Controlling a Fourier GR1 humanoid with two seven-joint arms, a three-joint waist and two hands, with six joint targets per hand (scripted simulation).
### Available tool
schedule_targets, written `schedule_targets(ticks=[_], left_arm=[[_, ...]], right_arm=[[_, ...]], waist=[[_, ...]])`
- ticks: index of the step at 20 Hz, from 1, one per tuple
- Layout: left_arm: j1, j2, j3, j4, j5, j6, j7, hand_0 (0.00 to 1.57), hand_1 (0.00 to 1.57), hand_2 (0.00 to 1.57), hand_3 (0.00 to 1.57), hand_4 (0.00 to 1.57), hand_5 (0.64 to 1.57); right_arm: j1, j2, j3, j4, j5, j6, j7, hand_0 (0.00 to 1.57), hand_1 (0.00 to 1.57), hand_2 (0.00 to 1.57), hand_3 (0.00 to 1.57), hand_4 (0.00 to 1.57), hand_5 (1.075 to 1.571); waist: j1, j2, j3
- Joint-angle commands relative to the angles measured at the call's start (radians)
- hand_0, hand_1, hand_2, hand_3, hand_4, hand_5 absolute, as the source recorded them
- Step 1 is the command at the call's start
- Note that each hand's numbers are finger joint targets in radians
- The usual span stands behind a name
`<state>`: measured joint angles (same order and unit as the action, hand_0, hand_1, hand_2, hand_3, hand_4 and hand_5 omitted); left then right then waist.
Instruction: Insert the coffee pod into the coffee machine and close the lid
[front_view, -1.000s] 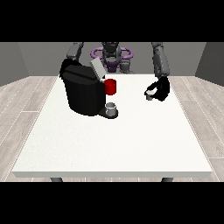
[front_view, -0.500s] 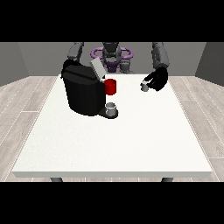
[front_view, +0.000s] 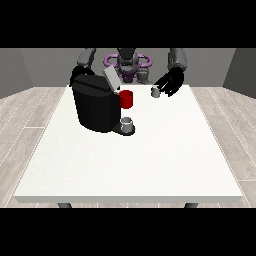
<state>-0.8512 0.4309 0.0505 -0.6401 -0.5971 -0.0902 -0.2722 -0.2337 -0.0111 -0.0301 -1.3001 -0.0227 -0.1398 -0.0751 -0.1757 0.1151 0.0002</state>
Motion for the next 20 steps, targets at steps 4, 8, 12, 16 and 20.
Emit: schedule_targets(ticks=[4,8,12,16,20], left_arm=[[-0.148,0.029,0.021,-0.040,-0.012,-0.017,0.050,1.26,1.26,1.33,1.28,0.54,1.571],[-0.163,0.002,0.050,-0.001,-0.005,0.002,0.127,1.25,1.25,1.29,1.24,0.51,1.571],[-0.234,0.004,0.058,-0.019,0.009,-0.048,0.159,1.24,1.24,1.26,1.20,0.48,1.571],[-0.287,0.041,0.081,-0.008,0.005,-0.036,0.150,1.26,1.26,1.32,1.25,0.52,1.571],[-0.317,0.031,0.066,-0.015,-0.021,-0.009,0.149,1.26,1.26,1.31,1.24,0.51,1.571]], right_arm=[[-0.071,0.010,-0.006,0.032,-0.005,-0.024,-0.069,0.00,0.00,0.00,0.00,0.50,1.571],[-0.044,-0.013,0.040,-0.057,0.006,0.002,0.040,0.00,0.00,0.00,0.00,0.49,1.571],[-0.079,-0.041,-0.007,-0.019,-0.004,-0.003,0.035,0.00,0.00,0.00,0.00,0.51,1.571],[-0.094,-0.016,0.015,-0.046,0.007,-0.012,-0.003,0.00,0.00,0.00,0.00,0.50,1.571],[-0.132,-0.029,0.007,-0.045,0.025,-0.030,0.009,0.00,0.00,0.00,0.00,0.52,1.571]], waist=[[-0.012,0.075,0.0002],[-0.091,0.021,-0.0003],[-0.075,0.052,0.0001],[-0.105,0.113,0.0000],[-0.112,0.144,0.0000]])
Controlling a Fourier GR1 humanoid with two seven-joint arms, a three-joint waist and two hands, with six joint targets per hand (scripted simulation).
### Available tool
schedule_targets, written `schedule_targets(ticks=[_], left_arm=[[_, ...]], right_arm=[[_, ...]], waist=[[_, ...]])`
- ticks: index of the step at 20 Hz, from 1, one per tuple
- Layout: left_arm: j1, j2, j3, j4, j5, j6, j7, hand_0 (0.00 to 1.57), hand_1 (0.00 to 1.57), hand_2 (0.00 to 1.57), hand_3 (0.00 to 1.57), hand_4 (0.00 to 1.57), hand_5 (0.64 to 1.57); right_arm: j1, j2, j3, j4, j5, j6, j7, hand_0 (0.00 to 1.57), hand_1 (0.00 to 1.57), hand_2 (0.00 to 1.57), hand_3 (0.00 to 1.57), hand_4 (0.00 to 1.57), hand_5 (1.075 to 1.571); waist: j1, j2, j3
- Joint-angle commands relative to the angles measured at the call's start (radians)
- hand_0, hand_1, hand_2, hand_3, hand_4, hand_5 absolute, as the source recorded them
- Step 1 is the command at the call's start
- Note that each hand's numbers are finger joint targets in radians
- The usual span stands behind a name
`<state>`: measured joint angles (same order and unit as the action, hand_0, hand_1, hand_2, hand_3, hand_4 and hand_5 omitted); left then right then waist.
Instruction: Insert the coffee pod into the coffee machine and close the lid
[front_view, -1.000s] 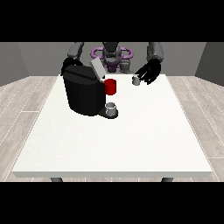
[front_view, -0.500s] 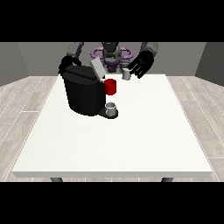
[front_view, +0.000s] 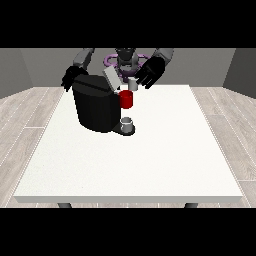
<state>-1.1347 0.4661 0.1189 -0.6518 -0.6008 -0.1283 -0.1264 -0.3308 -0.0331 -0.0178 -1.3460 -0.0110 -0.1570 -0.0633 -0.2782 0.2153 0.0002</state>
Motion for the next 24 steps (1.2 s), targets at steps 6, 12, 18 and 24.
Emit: schedule_targets(ticks=[6,12,18,24], left_arm=[[-0.033,0.001,0.010,0.029,-0.004,-0.034,0.016,1.31,1.31,1.33,1.24,0.49,1.571],[-0.017,-0.026,-0.004,0.025,-0.030,0.012,0.006,1.32,1.32,1.33,1.23,0.51,1.571],[-0.046,-0.050,-0.021,0.022,-0.047,-0.004,0.031,1.18,1.18,1.25,1.18,0.50,1.571],[-0.041,-0.054,-0.003,0.039,-0.039,-0.004,0.027,1.19,1.19,1.27,1.20,0.51,1.571]], right_arm=[[0.021,0.022,0.010,-0.028,0.007,-0.023,0.010,0.00,0.00,0.00,0.00,0.52,1.571],[0.031,-0.014,-0.017,-0.021,-0.017,0.018,-0.006,0.00,0.00,0.00,0.00,0.53,1.571],[0.022,0.022,-0.009,-0.009,-0.011,-0.012,-0.015,0.00,0.00,0.00,0.00,0.50,1.571],[0.032,0.010,-0.011,-0.024,-0.001,-0.018,-0.011,0.00,0.00,0.00,0.00,0.48,1.571]], waist=[[-0.021,-0.001,0.0000],[-0.024,0.029,0.0001],[-0.012,0.018,0.0002],[-0.015,0.027,0.0000]])
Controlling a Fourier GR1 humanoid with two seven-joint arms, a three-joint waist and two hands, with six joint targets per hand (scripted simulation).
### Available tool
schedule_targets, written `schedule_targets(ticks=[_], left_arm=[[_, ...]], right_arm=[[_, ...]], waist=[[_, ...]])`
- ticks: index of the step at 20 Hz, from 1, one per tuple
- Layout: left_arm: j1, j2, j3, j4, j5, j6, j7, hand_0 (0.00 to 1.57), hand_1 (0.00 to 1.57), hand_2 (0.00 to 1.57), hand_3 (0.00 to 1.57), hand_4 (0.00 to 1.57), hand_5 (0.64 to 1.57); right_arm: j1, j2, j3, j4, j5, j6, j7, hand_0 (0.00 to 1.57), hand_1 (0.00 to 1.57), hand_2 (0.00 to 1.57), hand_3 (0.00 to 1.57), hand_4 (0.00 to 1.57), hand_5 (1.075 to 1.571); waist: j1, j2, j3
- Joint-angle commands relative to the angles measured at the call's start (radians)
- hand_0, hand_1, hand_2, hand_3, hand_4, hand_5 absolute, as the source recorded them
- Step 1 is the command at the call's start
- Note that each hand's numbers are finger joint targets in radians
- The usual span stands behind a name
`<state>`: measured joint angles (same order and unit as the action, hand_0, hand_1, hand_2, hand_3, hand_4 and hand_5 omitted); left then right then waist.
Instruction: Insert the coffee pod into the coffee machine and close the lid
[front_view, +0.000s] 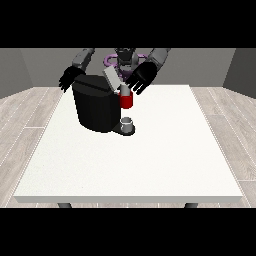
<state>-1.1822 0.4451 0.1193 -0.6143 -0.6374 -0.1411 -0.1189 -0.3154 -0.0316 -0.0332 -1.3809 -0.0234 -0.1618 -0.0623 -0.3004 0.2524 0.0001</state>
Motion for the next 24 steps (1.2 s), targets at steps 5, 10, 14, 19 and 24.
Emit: schedule_targets(ticks=[5,10,14,19,24], left_arm=[[-0.010,-0.002,0.006,-0.001,-0.011,0.014,0.000,1.18,1.18,1.25,1.19,0.49,1.571],[0.026,-0.011,0.003,0.024,-0.019,0.013,-0.012,1.25,1.25,1.28,1.18,0.48,1.571],[0.037,0.024,0.020,0.032,-0.006,-0.017,-0.051,1.22,1.22,1.25,1.15,0.47,1.571],[0.034,-0.027,-0.001,0.023,-0.023,-0.005,-0.023,1.13,1.13,1.17,1.03,0.44,1.571],[0.006,-0.034,-0.017,-0.004,-0.051,0.017,0.006,1.09,1.09,1.13,0.96,0.40,1.571]], right_arm=[[-0.031,-0.029,-0.046,0.021,-0.027,0.015,-0.031,0.00,0.00,0.00,0.00,0.46,1.571],[0.005,-0.007,-0.006,-0.015,-0.002,-0.004,0.008,0.00,0.00,0.00,0.00,0.42,1.571],[0.030,0.019,0.008,-0.040,-0.006,-0.011,-0.005,0.00,0.00,0.00,0.00,0.43,1.571],[0.008,-0.002,-0.014,-0.011,-0.011,-0.008,0.012,0.00,0.00,0.00,0.00,0.40,1.571],[-0.008,-0.012,-0.034,0.035,-0.024,0.012,-0.048,0.00,0.00,0.00,0.00,0.44,1.571]], waist=[[0.013,0.038,0.0002],[-0.005,0.018,-0.0001],[-0.004,0.022,-0.0002],[0.006,0.010,0.0000],[0.024,0.016,0.0003]])
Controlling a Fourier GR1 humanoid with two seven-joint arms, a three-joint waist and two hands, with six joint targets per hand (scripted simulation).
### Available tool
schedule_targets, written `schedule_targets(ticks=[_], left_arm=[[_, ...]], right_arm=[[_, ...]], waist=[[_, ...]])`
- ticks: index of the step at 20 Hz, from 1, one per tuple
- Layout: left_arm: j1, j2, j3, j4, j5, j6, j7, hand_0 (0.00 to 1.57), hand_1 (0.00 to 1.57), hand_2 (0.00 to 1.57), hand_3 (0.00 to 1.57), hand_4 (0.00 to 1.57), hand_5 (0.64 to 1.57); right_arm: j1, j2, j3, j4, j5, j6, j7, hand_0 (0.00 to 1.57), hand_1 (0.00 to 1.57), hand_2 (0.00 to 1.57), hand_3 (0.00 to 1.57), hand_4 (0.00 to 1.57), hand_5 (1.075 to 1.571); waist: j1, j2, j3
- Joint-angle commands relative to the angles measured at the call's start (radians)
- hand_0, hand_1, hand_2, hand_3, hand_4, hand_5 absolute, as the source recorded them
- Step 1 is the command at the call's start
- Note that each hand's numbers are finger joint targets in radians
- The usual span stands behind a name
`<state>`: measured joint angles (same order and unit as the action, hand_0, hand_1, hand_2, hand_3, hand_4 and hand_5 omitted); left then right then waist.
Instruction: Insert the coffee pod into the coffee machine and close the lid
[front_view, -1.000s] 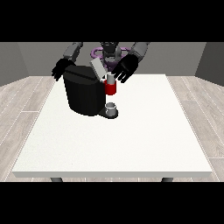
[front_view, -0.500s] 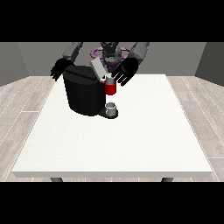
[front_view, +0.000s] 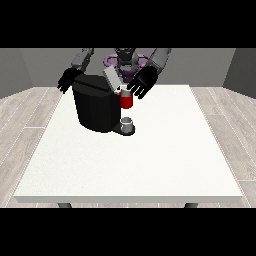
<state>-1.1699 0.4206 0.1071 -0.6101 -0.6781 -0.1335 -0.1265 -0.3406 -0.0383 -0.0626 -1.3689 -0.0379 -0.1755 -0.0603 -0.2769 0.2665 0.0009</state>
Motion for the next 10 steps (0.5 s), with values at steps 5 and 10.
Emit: schedule_targets(ticks=[5,10], left_arm=[[-0.008,0.019,0.007,0.010,-0.017,0.020,-0.024,1.05,1.05,1.12,0.96,0.36,1.571],[0.046,-0.003,-0.030,-0.004,-0.037,-0.003,-0.065,0.91,0.91,1.02,0.86,0.36,1.571]], right_arm=[[-0.017,0.007,0.010,-0.020,-0.003,-0.001,0.015,0.00,0.00,0.00,0.00,0.46,1.571],[0.018,-0.030,-0.027,0.011,-0.019,0.029,-0.041,0.00,0.00,0.00,0.00,0.46,1.571]], waist=[[-0.012,0.029,-0.0008],[0.013,0.002,-0.0006]])
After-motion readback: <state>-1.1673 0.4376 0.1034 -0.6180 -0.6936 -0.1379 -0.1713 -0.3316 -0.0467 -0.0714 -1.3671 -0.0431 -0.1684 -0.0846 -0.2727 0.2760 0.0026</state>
